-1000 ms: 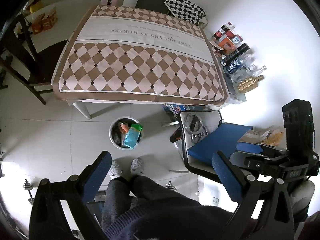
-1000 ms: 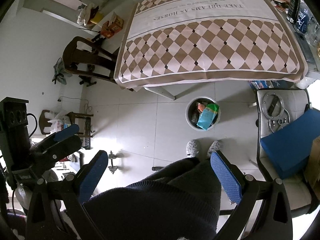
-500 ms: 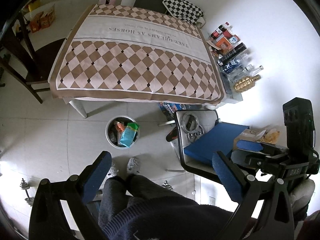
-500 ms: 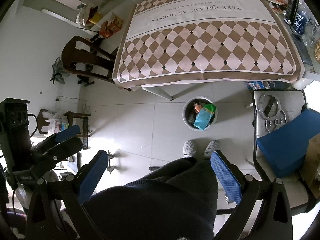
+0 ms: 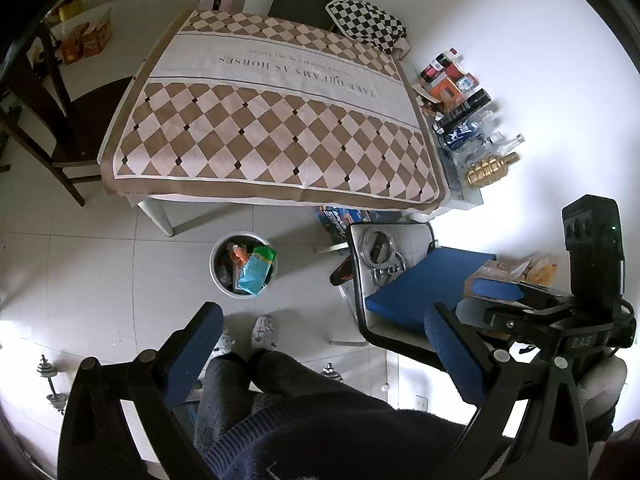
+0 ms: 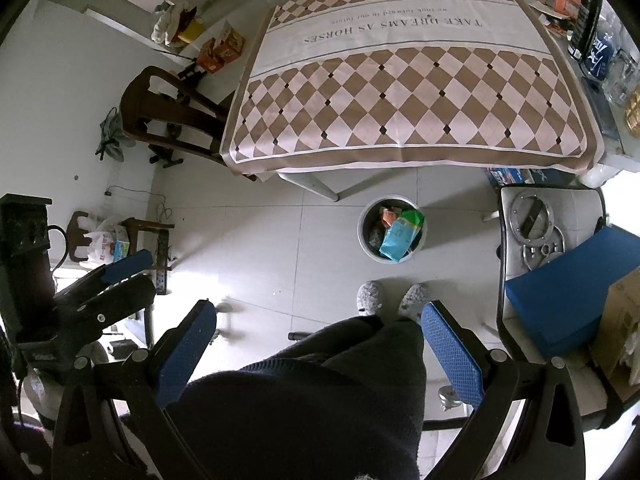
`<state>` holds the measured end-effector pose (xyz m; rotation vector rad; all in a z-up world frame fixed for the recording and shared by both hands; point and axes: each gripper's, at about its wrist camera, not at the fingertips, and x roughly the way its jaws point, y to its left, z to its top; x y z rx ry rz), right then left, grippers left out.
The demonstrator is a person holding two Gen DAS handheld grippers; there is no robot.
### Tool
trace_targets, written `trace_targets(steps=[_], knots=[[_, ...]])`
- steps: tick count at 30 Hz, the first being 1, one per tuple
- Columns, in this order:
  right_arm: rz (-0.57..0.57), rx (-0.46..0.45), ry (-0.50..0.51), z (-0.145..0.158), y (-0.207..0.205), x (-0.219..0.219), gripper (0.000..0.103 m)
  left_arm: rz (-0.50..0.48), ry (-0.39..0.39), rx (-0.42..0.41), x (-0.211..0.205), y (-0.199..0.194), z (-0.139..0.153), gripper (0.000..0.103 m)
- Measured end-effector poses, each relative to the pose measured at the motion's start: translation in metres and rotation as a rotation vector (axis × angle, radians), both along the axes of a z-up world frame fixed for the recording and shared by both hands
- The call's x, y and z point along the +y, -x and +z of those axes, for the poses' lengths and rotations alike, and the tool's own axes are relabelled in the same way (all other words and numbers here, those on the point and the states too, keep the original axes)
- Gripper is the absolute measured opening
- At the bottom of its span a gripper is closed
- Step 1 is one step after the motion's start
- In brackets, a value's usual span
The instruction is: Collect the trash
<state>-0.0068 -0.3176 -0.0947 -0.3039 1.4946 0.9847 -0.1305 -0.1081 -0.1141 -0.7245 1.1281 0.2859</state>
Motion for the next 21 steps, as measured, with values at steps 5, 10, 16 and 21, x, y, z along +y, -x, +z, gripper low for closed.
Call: trace_targets(steps=[5, 10, 16, 21], knots=[[0.005, 0.001, -0.001, 0.0006, 0.0011, -0.0007, 0.103, 0.001, 0.0, 0.0, -0.0015, -0.0001, 0.0006, 0.103], [0.002, 0.0, 0.0, 0.0, 0.0019, 0.0006, 0.103, 0.001, 0.001, -0.002, -0.0018, 0.0003, 0.0005, 0.103], [0.002, 0.007, 0.0, 0.0001, 0.0021, -0.0003, 0.103, -0.001, 0.004, -0.005, 0.0016, 0.0024, 0.0001, 0.103], [0.003, 0.007, -0.001, 0.0022, 0.0053, -0.0014, 0.103, 0.023, 0.009, -0.012, -0.0058, -0.0038, 0.0055, 0.103]])
